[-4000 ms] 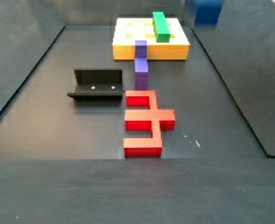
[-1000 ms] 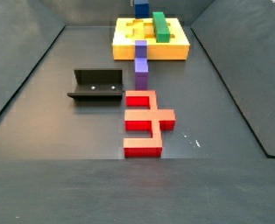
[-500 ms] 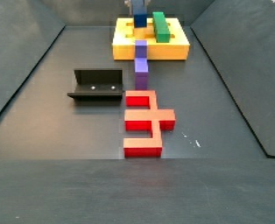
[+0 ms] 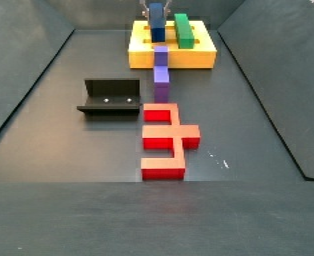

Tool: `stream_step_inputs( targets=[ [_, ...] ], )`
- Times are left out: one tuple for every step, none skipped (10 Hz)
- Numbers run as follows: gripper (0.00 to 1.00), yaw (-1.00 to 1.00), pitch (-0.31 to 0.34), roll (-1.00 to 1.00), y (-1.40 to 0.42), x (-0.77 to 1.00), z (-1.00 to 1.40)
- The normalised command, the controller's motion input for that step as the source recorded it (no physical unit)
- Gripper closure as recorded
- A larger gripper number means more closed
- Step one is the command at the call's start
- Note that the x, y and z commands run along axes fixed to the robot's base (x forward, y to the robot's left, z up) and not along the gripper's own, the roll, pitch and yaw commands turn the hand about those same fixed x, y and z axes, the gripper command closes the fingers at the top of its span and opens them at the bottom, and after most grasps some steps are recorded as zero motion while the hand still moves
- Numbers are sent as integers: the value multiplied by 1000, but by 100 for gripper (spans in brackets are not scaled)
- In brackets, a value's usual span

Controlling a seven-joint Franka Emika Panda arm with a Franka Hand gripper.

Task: Pick up the blue object. Move up. Move to above the board. Insert the blue object.
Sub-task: Insert the blue object.

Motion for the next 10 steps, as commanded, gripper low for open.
stream_step_inputs(
  targets=[
    [100, -60, -107, 0, 0, 0, -223],
    [100, 0, -69, 19, 0, 0, -309],
    [100, 0, -81, 63, 0, -14, -317],
    [100, 9, -104, 30, -17, -9, -329],
    [100, 0, -81, 44, 0, -11, -317],
    [100, 0, -63, 60, -9, -34, -306],
    [100, 0, -41, 77, 0, -51, -311],
    [100, 0, -36, 74, 0, -71, -297],
    [100, 0, -14, 40, 0, -11, -194],
    [100, 0, 0, 0, 0, 0, 0]
  ],
)
